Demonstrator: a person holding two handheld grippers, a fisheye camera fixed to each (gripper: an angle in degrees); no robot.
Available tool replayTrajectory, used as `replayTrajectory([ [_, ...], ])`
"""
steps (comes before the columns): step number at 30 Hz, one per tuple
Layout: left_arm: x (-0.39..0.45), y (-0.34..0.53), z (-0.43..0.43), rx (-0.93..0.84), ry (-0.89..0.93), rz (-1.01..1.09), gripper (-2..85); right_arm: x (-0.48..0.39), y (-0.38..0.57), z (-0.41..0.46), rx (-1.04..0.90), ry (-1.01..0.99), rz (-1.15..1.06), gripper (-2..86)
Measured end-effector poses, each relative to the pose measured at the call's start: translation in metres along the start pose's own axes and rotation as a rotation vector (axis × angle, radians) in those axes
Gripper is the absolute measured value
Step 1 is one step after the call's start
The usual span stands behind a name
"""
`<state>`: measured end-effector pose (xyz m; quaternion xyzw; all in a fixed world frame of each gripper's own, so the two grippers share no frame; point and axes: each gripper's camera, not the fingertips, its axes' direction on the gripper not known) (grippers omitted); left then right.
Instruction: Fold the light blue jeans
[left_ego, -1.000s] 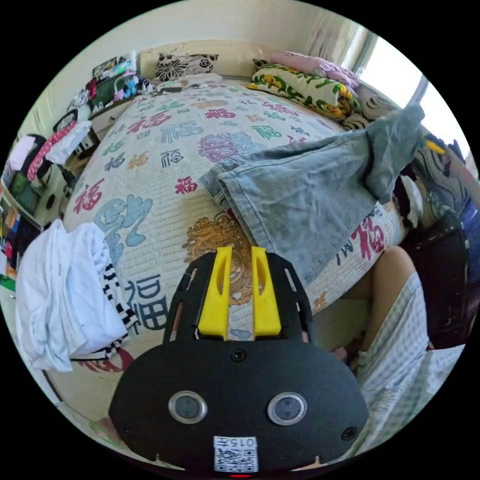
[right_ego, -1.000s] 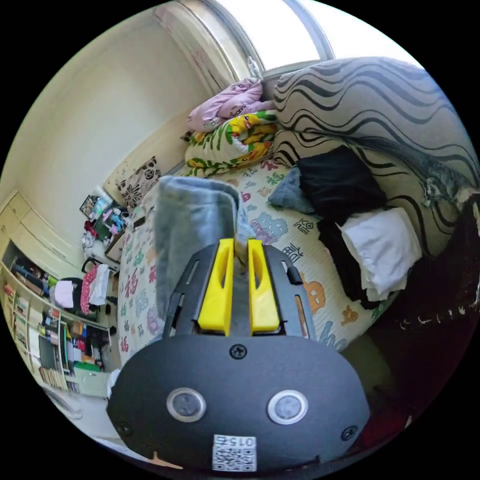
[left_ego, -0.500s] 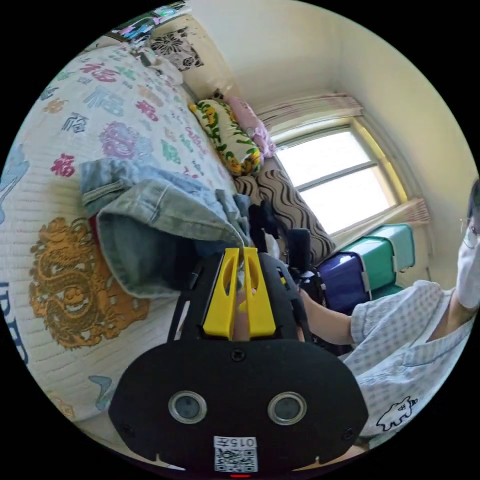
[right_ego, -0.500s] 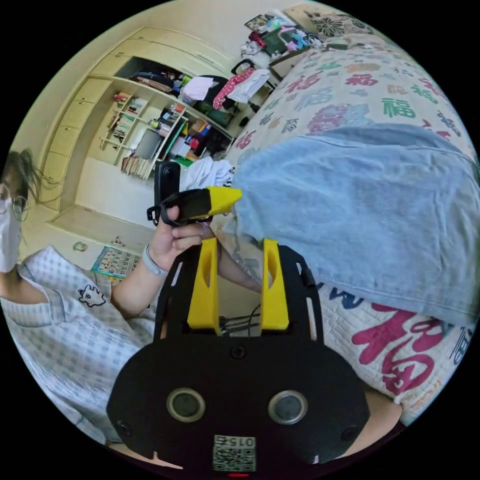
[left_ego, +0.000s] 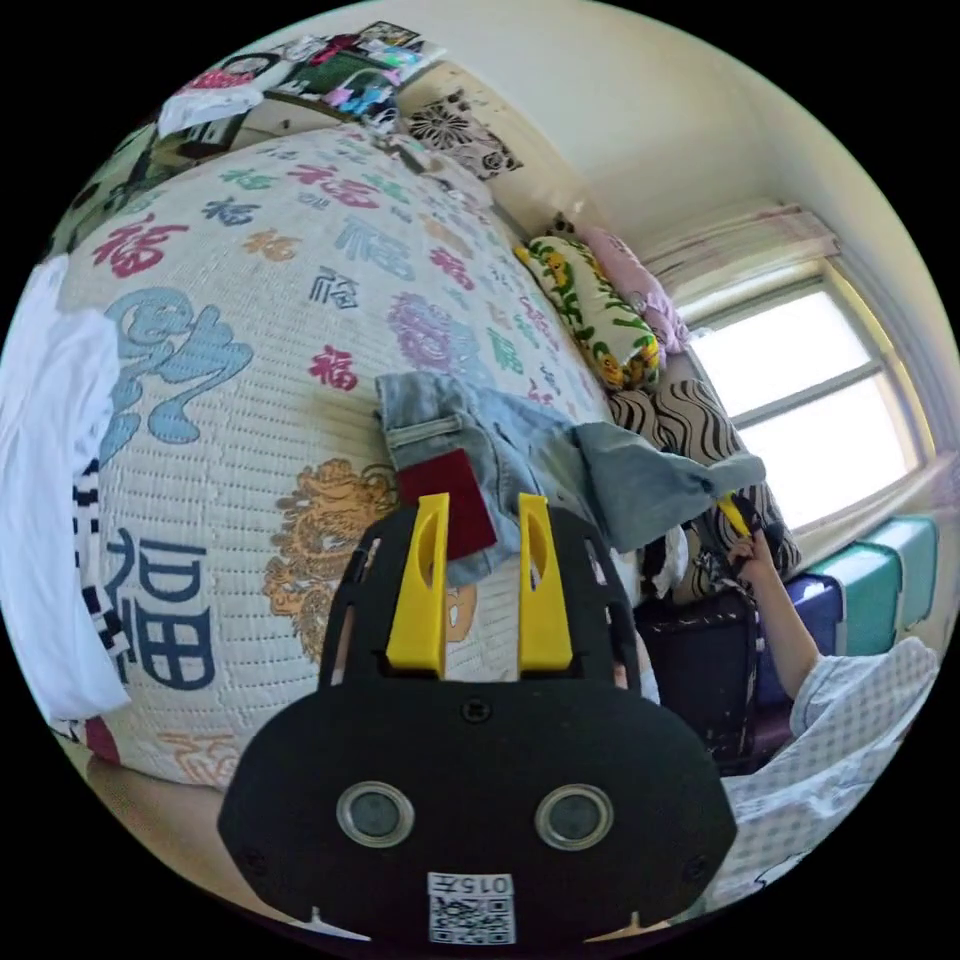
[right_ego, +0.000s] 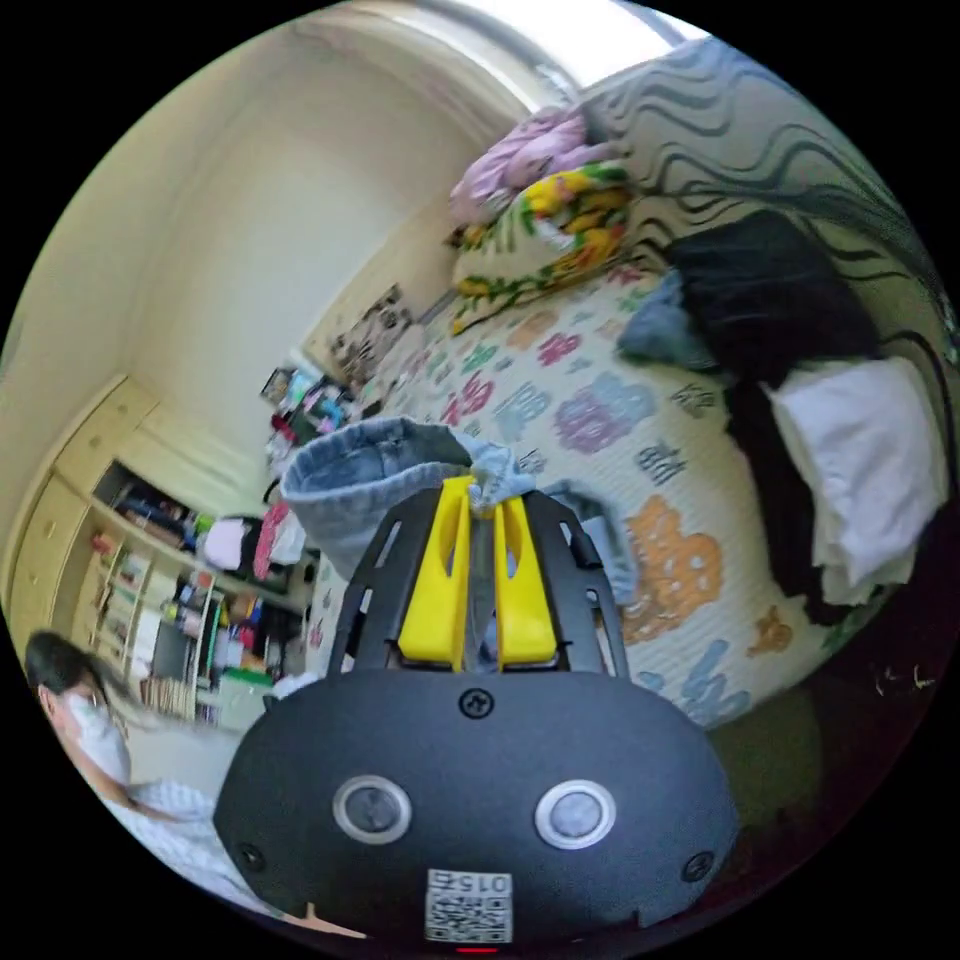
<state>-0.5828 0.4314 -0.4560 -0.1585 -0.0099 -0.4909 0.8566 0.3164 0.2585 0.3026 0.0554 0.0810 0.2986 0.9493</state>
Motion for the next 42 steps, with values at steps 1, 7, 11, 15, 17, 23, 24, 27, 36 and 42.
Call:
replayTrajectory([
  [1,-0.006,-0.010,0.008,-0.017,0.018,-0.021,13.1,0.038,-0.003,-0.008,0.048,0.014,0.156,5.6],
  [7,0.003,-0.067,0.048,-0.115,-0.103,0.020,12.7,0.143,0.066,0.074,-0.222,-0.126,0.254,9.1],
  [11,0.004,-0.111,0.059,-0.259,-0.092,0.064,9.2,0.177,0.073,0.164,-0.398,-0.315,0.371,13.3],
  [15,0.010,-0.164,0.035,-0.265,0.016,-0.012,3.5,0.180,0.044,0.195,-0.429,-0.261,0.358,6.8],
  [17,0.029,-0.187,0.015,-0.271,-0.045,0.018,2.4,0.178,0.037,0.190,-0.454,-0.198,0.366,4.9],
  [23,0.079,-0.256,-0.075,-0.244,-0.384,0.038,0.9,0.172,0.040,0.152,-0.498,-0.070,0.389,4.4],
  [24,0.080,-0.267,-0.089,-0.257,-0.464,0.015,0.8,0.174,0.044,0.154,-0.543,-0.044,0.370,5.2],
  [27,0.080,-0.287,-0.100,-0.338,-0.658,-0.011,0.8,0.205,0.054,0.162,-0.557,-0.050,0.512,9.8],
  [36,0.095,-0.343,-0.051,-0.361,-0.581,-0.110,0.8,0.224,-0.006,0.221,-0.588,-0.079,0.565,5.3],
  [42,0.172,-0.457,-0.061,-0.232,-0.516,0.058,0.8,0.123,-0.157,0.243,-0.581,-0.212,0.255,3.9],
])
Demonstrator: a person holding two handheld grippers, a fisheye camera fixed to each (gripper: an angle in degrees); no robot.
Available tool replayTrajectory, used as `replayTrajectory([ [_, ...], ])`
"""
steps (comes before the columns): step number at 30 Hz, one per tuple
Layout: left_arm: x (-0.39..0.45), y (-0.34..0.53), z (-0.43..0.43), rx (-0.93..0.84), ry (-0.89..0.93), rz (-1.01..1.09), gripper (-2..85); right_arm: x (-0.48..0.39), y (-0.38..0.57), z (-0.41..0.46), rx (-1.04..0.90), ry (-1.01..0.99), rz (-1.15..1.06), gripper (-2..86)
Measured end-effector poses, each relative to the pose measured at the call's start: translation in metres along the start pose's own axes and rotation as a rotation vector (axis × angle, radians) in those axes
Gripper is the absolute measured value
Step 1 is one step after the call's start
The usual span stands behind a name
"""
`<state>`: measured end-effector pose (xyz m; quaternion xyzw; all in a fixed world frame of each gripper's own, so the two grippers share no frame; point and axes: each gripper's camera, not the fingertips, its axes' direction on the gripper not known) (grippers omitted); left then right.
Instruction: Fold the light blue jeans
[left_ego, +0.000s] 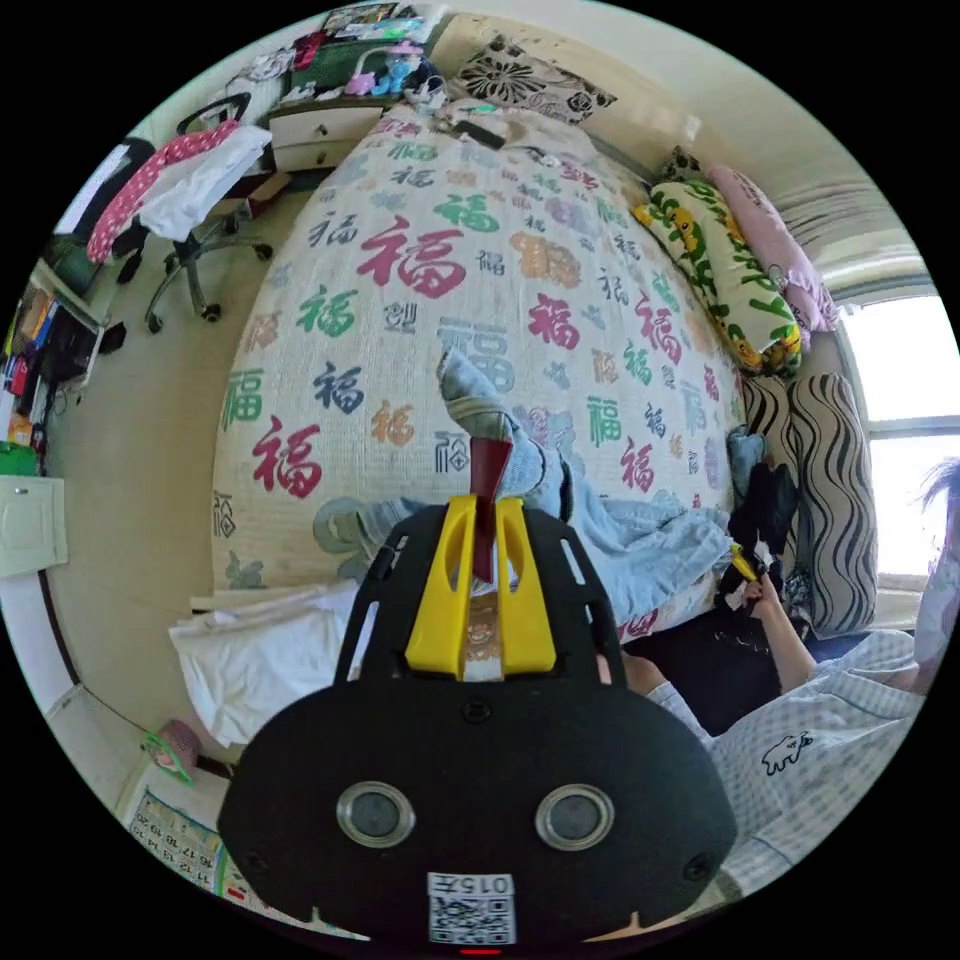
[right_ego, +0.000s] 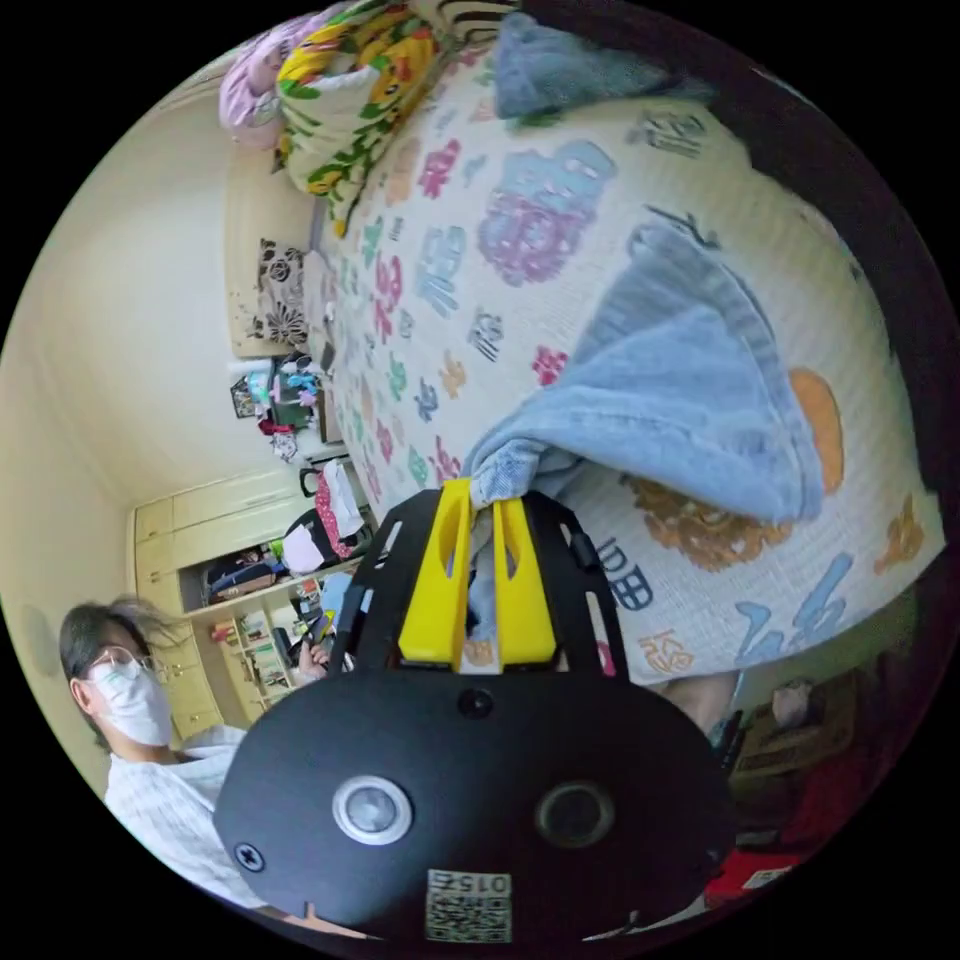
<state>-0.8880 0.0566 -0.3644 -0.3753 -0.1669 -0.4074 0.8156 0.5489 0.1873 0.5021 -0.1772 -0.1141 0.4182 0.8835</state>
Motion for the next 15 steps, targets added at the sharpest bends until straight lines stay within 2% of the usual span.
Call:
replayTrajectory([
  [4,0.031,-0.069,-0.059,0.124,-0.036,0.081,1.1,-0.108,-0.075,-0.040,0.049,-0.002,-0.211,3.9],
  [9,0.052,-0.119,-0.083,0.184,-0.021,0.112,1.1,-0.191,-0.119,-0.062,0.091,-0.016,-0.364,4.0],
  [12,0.053,-0.134,-0.064,0.185,-0.021,0.101,1.0,-0.200,-0.132,-0.049,0.077,0.011,-0.407,4.2],
  [15,0.051,-0.126,-0.023,0.195,-0.016,0.105,0.9,-0.161,-0.135,-0.017,0.064,0.018,-0.358,4.7],
])
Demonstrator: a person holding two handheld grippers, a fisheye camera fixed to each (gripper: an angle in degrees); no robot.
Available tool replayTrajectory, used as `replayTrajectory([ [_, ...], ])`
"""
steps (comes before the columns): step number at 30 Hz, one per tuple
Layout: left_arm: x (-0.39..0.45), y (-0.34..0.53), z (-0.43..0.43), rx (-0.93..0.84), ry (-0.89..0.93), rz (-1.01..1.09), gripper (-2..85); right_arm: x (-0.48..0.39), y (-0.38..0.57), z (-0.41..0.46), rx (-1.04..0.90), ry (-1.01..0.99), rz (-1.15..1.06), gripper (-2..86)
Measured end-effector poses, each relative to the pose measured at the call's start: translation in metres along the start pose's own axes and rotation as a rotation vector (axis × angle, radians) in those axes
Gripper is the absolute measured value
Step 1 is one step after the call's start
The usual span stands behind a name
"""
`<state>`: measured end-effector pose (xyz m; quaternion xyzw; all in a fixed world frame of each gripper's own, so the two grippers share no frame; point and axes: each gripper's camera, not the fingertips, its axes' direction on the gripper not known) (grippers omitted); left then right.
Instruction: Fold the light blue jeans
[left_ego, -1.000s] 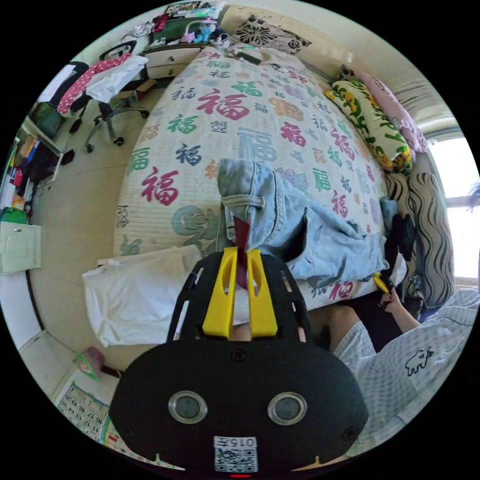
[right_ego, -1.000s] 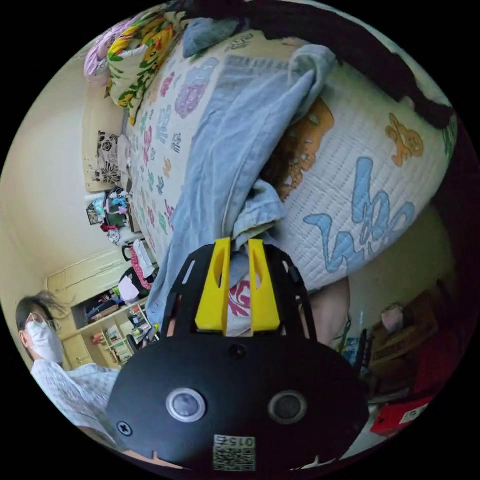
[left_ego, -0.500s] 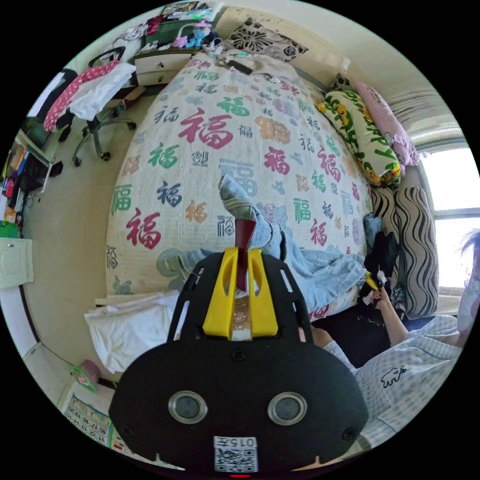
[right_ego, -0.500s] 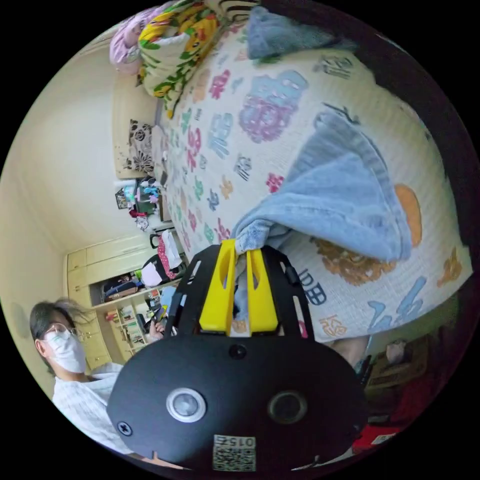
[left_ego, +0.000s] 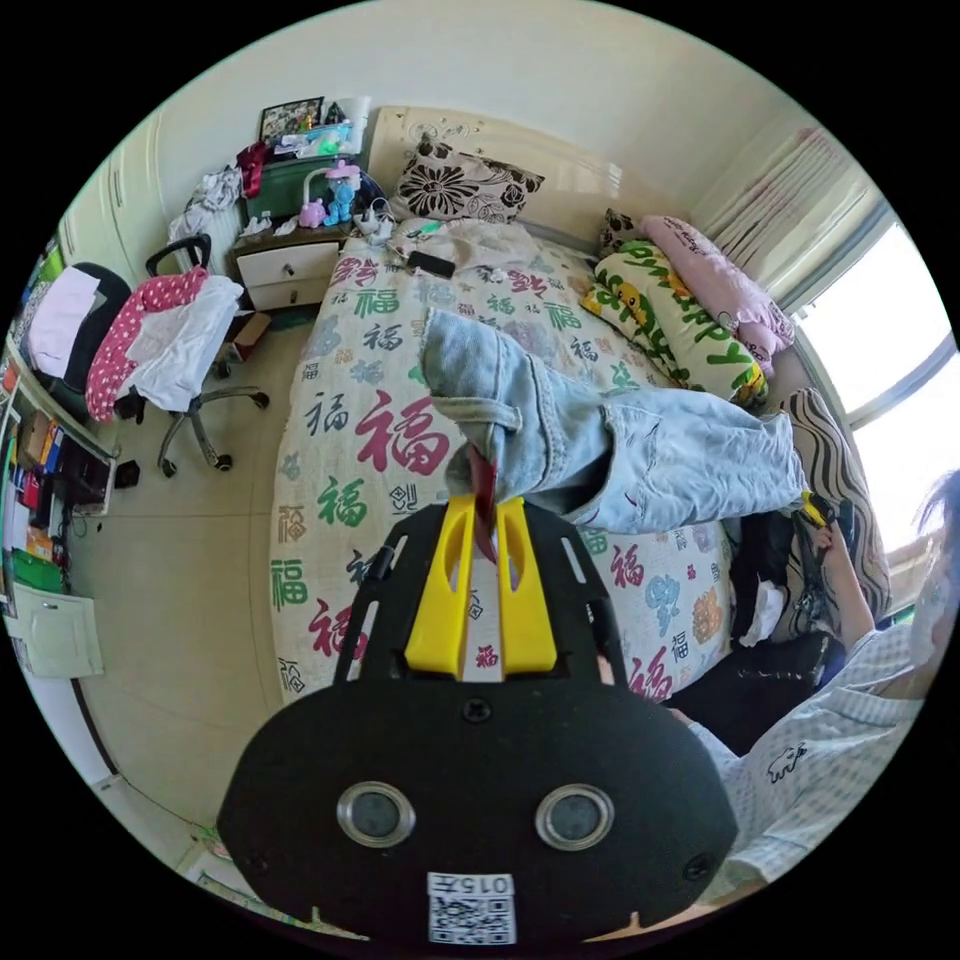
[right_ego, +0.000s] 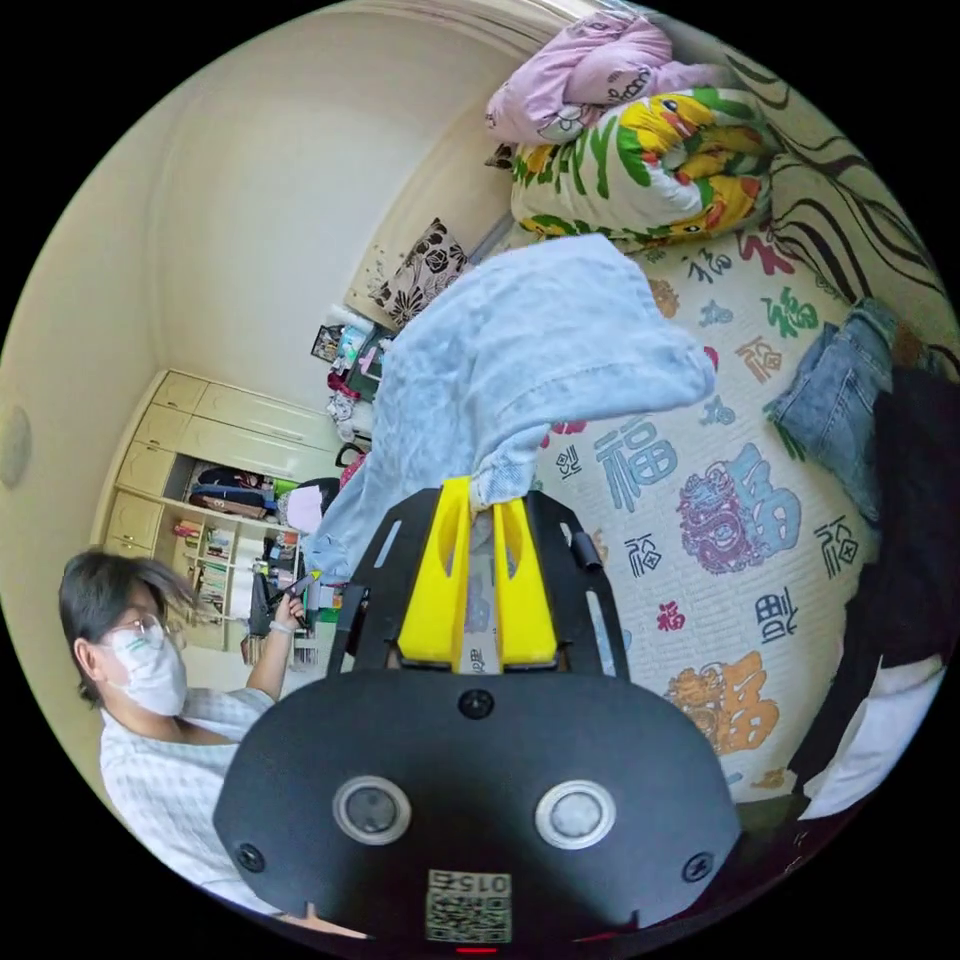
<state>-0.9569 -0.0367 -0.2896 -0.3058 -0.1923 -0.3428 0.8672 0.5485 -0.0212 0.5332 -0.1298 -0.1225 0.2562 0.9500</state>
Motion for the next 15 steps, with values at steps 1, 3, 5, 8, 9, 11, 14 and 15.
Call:
replayTrajectory([
  [1,-0.002,0.014,0.023,-0.015,-0.003,-0.019,0.8,0.030,0.012,0.020,-0.040,0.023,0.088,5.2],
  [3,-0.011,0.040,0.068,-0.079,-0.017,-0.123,0.7,0.091,0.038,0.053,-0.141,0.060,0.326,5.3],
  [5,-0.023,0.071,0.125,-0.218,-0.029,-0.275,0.6,0.138,0.075,0.071,-0.134,0.041,0.623,4.1],
  [8,-0.022,0.105,0.190,-0.444,-0.123,-0.352,0.0,0.143,0.091,0.087,-0.120,-0.012,0.620,4.7],
  [9,-0.015,0.104,0.198,-0.426,-0.128,-0.353,0.3,0.140,0.081,0.093,-0.161,0.054,0.590,6.7],
  [11,0.004,0.092,0.207,-0.377,-0.088,-0.287,1.6,0.132,0.056,0.101,-0.183,0.150,0.525,9.3],
  [14,0.051,0.054,0.230,-0.320,-0.102,-0.071,5.1,0.120,0.005,0.127,-0.165,0.173,0.486,11.4],
  [15,0.072,0.038,0.245,-0.332,-0.100,0.025,6.1,0.116,-0.017,0.142,-0.158,0.179,0.483,13.2],
])
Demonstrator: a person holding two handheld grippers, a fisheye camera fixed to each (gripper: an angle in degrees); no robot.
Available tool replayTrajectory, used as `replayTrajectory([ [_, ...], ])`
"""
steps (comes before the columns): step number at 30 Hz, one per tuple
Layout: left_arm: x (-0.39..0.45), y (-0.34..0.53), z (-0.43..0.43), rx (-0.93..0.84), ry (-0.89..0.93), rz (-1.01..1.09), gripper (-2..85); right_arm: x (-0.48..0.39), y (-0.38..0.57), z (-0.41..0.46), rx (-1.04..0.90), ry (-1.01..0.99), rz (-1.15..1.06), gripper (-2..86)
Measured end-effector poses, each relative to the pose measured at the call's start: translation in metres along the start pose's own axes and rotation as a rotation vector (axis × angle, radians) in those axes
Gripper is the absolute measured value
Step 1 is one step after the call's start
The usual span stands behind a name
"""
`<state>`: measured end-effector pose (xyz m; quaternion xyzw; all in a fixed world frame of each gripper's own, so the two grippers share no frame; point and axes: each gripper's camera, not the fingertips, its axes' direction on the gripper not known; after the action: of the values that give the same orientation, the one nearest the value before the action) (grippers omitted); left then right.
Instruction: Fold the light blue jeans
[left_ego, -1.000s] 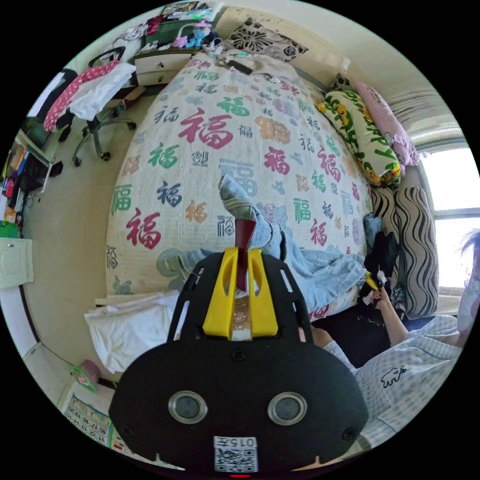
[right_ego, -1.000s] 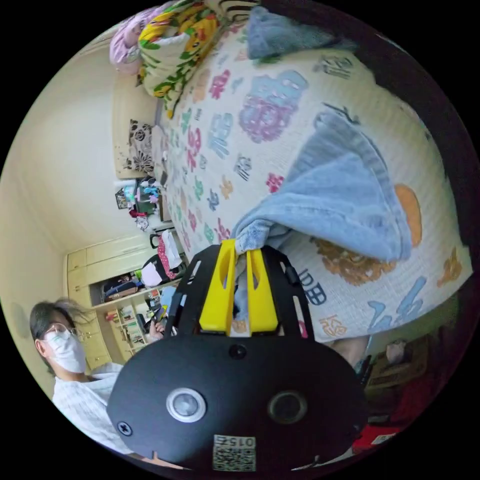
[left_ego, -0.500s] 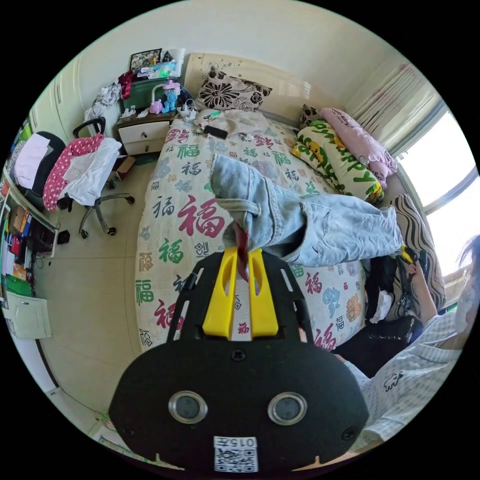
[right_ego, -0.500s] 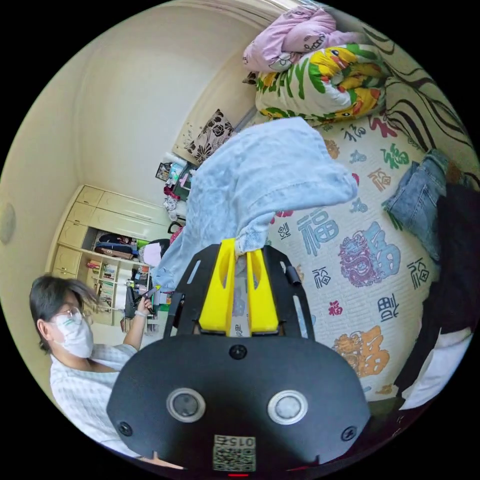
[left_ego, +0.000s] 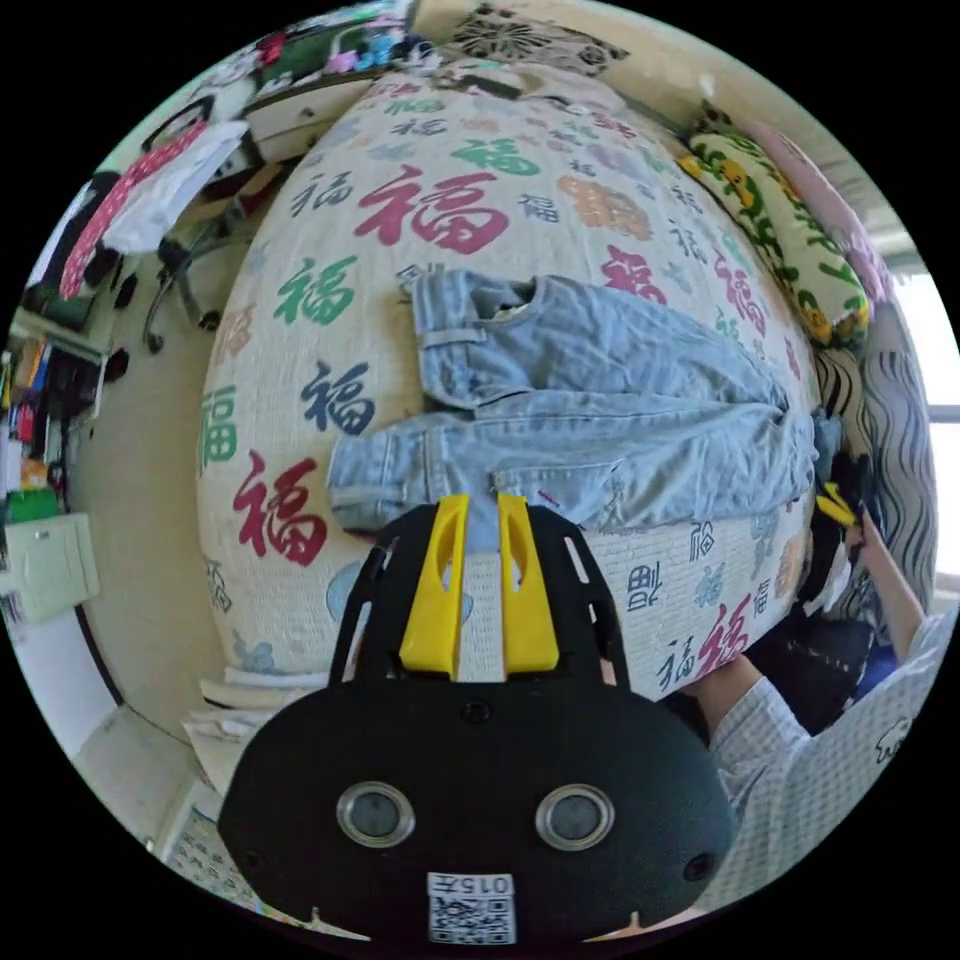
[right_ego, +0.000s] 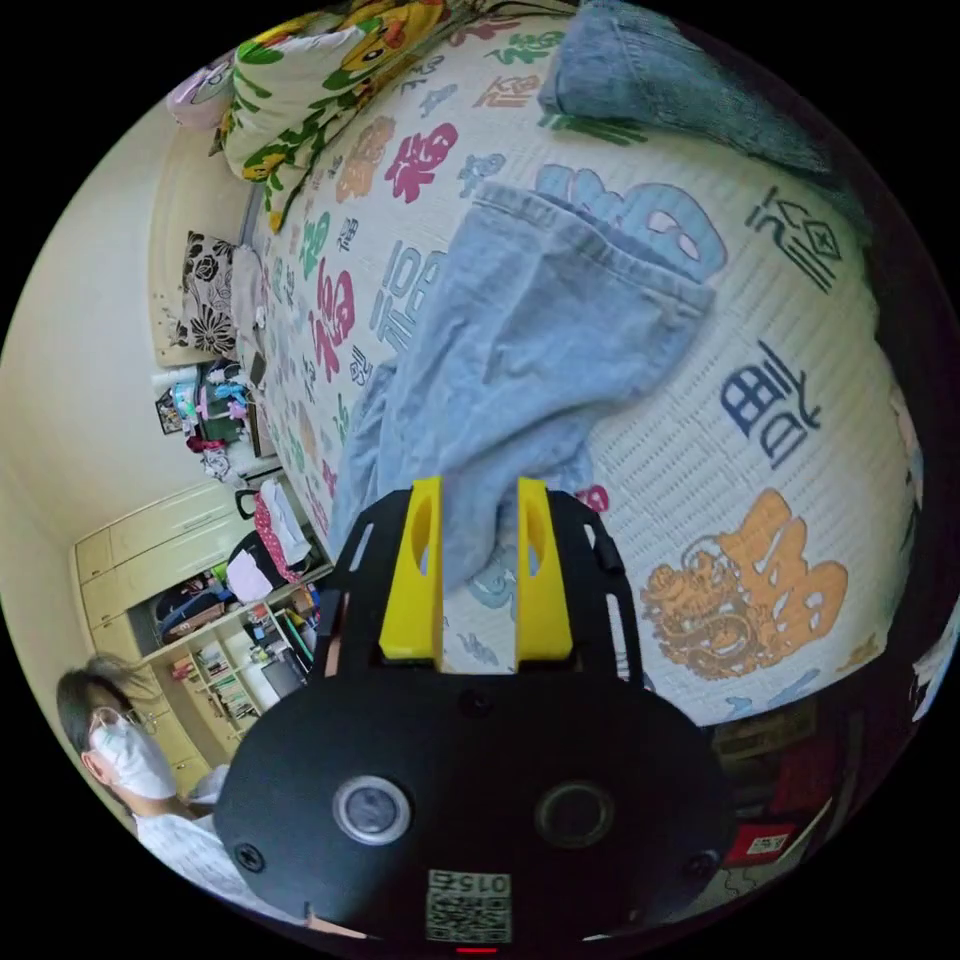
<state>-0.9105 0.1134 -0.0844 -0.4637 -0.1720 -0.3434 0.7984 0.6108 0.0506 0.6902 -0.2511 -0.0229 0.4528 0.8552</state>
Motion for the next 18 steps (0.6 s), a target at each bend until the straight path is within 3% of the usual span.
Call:
replayTrajectory([
  [5,0.074,-0.073,0.056,-0.135,-0.082,0.292,7.8,-0.045,-0.071,0.059,-0.078,0.211,0.075,17.6],
  [8,0.107,-0.095,0.098,-0.263,-0.131,0.400,7.0,-0.062,-0.085,0.084,-0.126,0.448,0.109,14.1],
  [10,0.128,-0.098,0.113,-0.278,-0.153,0.445,3.1,-0.076,-0.079,0.093,-0.183,0.547,-0.027,9.9],
  [12,0.140,-0.094,0.113,-0.243,-0.132,0.439,0.9,-0.074,-0.064,0.078,-0.162,0.469,-0.078,4.9],
  [18,0.187,-0.029,0.084,-0.043,-0.049,0.385,-0.3,-0.015,0.041,0.006,-0.050,0.079,-0.164,4.0],
])
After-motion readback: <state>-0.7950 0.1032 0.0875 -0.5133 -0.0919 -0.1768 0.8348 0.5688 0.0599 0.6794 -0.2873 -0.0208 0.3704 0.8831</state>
